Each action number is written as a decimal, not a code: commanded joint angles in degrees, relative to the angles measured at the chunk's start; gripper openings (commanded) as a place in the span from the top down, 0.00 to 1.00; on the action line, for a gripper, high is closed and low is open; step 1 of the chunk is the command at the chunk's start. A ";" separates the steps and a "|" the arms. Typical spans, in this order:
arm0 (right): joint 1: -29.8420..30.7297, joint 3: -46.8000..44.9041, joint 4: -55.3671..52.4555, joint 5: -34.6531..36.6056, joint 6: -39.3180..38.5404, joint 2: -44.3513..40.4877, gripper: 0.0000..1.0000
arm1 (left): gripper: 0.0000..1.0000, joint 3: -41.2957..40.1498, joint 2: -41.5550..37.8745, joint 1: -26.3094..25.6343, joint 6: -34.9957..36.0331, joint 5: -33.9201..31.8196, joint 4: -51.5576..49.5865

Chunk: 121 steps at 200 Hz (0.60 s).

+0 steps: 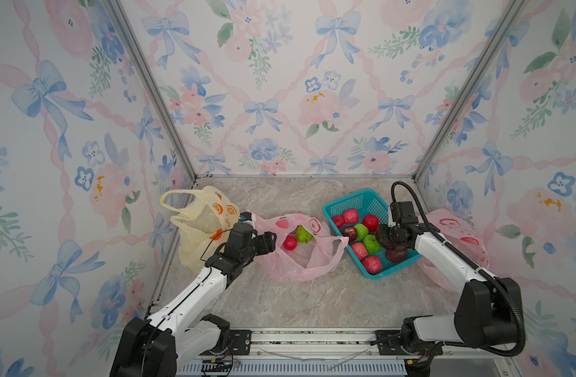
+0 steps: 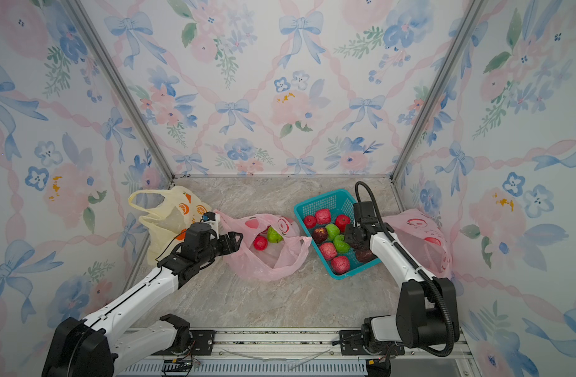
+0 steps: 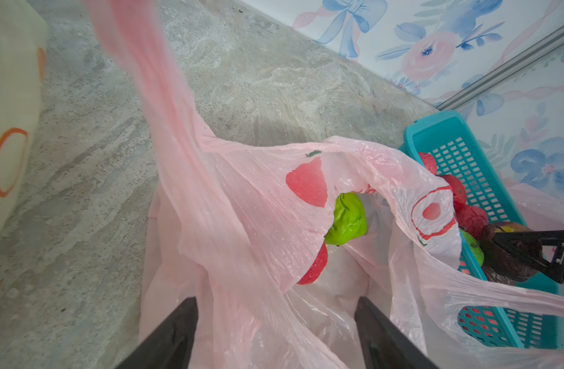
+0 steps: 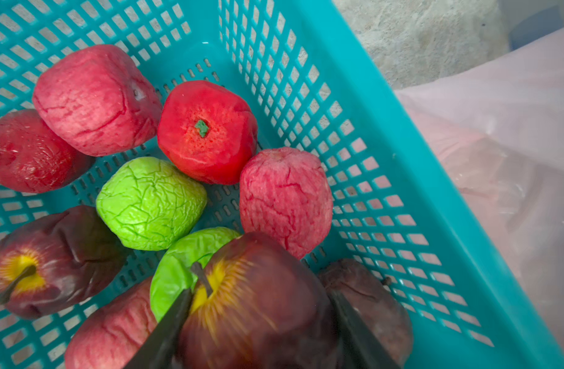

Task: Untie the knot of a plastic bag & take out the apple
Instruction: Place the apple in the basket.

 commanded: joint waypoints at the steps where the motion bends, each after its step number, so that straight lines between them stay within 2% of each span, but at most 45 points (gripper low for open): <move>1: -0.75 -1.35 -1.33 -0.22 0.47 1.68 0.58 | 0.21 0.24 0.52 0.31 0.91 -0.88 -0.71; 24: -1.11 -1.28 -1.63 -0.67 0.49 2.21 0.38 | 0.21 0.41 1.10 0.37 0.91 -0.84 -0.71; 63: -1.24 -0.91 -1.90 -0.76 0.47 1.58 0.21 | 0.21 0.59 1.61 0.34 0.72 -0.72 -0.79; 95: -1.31 -0.90 -2.31 -0.09 0.22 -0.54 0.14 | 0.21 0.65 1.90 0.32 0.65 -0.77 -0.80; 121: -1.40 -1.10 -2.54 0.64 0.06 -2.70 0.12 | 0.21 0.68 2.09 0.39 0.63 -0.63 -0.80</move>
